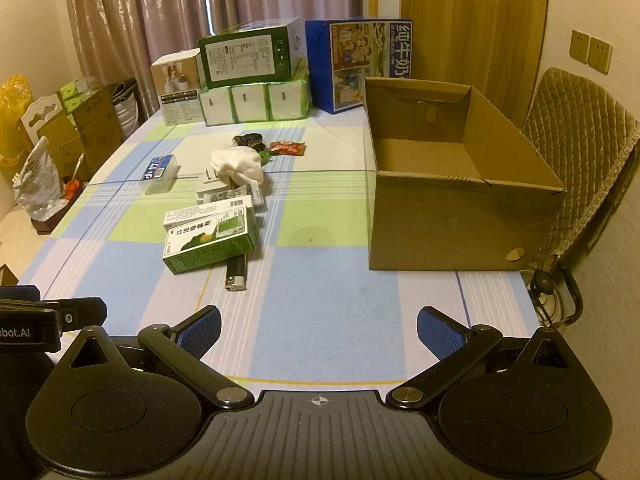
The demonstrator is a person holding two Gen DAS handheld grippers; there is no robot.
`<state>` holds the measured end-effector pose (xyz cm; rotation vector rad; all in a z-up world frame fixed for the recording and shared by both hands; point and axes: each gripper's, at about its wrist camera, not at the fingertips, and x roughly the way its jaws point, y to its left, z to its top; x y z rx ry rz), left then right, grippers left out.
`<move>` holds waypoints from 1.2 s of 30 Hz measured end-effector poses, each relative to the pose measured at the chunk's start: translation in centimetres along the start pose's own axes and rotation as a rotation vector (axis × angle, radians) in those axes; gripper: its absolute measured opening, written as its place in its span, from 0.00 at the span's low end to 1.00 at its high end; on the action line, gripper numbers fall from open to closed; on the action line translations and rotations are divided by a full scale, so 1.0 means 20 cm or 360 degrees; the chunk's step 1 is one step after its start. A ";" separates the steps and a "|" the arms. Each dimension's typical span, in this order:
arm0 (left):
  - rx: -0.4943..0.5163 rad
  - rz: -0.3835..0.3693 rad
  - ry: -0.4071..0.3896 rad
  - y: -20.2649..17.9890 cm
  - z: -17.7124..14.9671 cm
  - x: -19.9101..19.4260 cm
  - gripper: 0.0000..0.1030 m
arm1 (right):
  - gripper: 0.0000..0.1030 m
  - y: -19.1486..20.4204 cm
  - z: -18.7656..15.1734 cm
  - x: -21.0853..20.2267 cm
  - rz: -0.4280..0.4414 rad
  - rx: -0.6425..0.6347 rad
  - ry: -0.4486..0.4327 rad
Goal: Organize objects
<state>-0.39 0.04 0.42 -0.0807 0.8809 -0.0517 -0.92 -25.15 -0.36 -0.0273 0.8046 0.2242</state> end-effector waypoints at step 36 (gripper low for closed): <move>0.0004 -0.0013 0.0010 0.00 0.01 0.01 0.99 | 0.98 0.00 -0.01 0.01 0.0002 -0.0009 0.0000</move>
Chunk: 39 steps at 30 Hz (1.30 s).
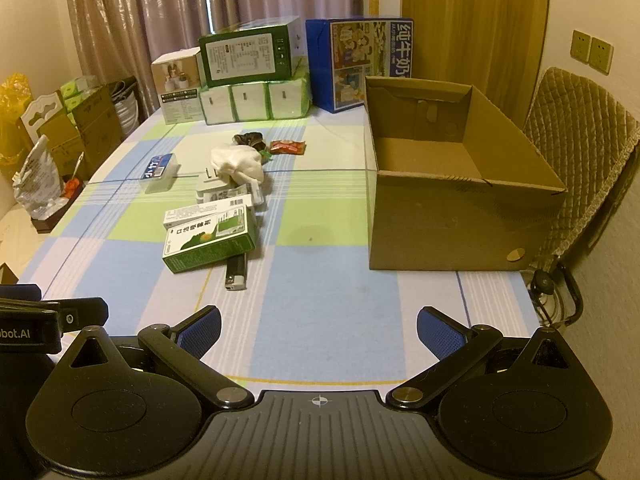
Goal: Organize objects
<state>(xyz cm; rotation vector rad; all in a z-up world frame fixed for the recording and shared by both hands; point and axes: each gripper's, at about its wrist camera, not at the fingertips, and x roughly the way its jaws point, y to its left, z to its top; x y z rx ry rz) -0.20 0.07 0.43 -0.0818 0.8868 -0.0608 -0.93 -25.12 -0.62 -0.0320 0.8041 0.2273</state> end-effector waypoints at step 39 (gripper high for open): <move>0.0572 -0.0189 0.0090 0.17 0.34 0.52 0.78 | 0.64 0.16 0.07 0.57 0.0278 -0.0194 0.0126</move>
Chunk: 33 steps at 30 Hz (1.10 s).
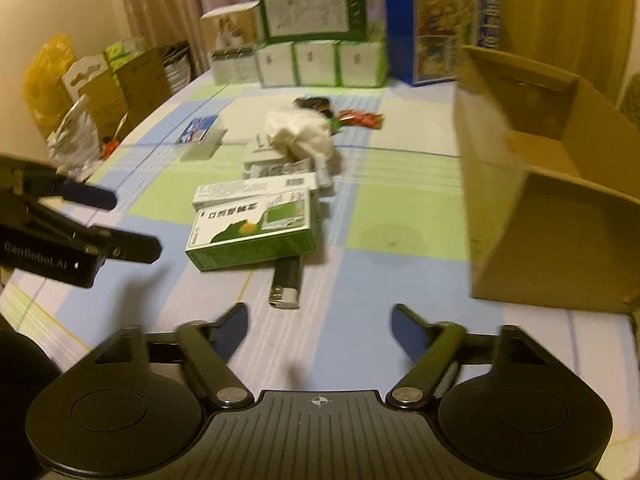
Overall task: Organize objects
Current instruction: 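Reach the right gripper to the black lighter and grasp it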
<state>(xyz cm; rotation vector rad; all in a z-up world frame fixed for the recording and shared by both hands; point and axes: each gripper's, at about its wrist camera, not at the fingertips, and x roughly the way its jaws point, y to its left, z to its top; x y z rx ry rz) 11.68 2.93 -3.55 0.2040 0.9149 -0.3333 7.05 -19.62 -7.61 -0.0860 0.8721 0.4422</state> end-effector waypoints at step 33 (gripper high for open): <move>0.0466 -0.0279 0.0170 -0.10 0.17 0.50 0.61 | 0.19 -0.20 -0.03 0.22 -0.0163 0.0098 0.0081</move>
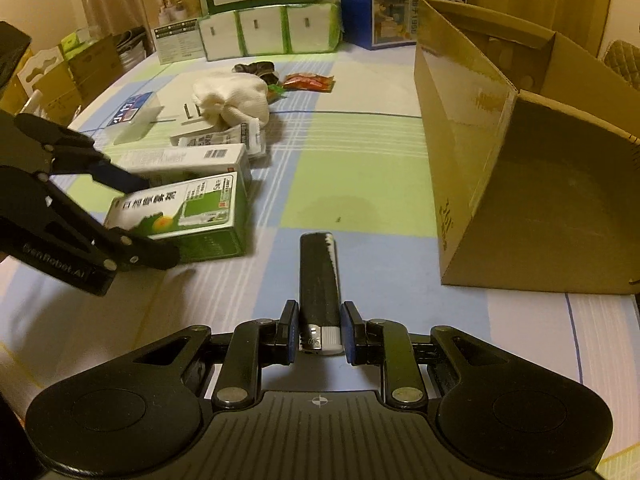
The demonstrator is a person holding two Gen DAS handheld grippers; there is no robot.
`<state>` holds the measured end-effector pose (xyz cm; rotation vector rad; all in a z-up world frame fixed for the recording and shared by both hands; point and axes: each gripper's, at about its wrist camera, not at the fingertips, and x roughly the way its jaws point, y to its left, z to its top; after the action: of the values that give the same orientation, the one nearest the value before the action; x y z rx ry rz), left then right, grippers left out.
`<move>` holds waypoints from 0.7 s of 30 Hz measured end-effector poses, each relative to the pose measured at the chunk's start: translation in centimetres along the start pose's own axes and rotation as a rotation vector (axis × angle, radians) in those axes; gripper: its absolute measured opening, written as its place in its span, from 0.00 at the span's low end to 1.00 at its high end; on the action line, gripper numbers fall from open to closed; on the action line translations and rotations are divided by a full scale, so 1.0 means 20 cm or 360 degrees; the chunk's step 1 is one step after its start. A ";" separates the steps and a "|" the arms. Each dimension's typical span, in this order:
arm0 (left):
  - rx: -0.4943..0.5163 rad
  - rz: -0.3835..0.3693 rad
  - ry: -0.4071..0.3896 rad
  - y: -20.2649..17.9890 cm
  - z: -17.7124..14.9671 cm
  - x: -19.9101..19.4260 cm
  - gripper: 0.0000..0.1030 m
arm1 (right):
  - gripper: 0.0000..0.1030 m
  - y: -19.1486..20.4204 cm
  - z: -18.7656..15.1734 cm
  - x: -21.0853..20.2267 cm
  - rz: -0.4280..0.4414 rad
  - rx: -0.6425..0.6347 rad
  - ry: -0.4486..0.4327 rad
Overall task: Organize objects
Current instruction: 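Reach the right gripper to the black lighter and grasp it, then grasp the green-and-white medicine box with the left gripper while the right holds the lighter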
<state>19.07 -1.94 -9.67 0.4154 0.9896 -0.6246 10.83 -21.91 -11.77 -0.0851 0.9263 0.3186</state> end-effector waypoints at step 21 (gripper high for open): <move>-0.0175 0.0078 -0.0028 -0.13 0.01 0.01 0.49 | 0.18 0.02 0.02 0.04 -0.0023 -0.0094 -0.0037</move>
<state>17.46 -4.11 -9.95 0.3355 0.9890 -0.5263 11.51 -21.17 -12.13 -0.1423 0.8930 0.3328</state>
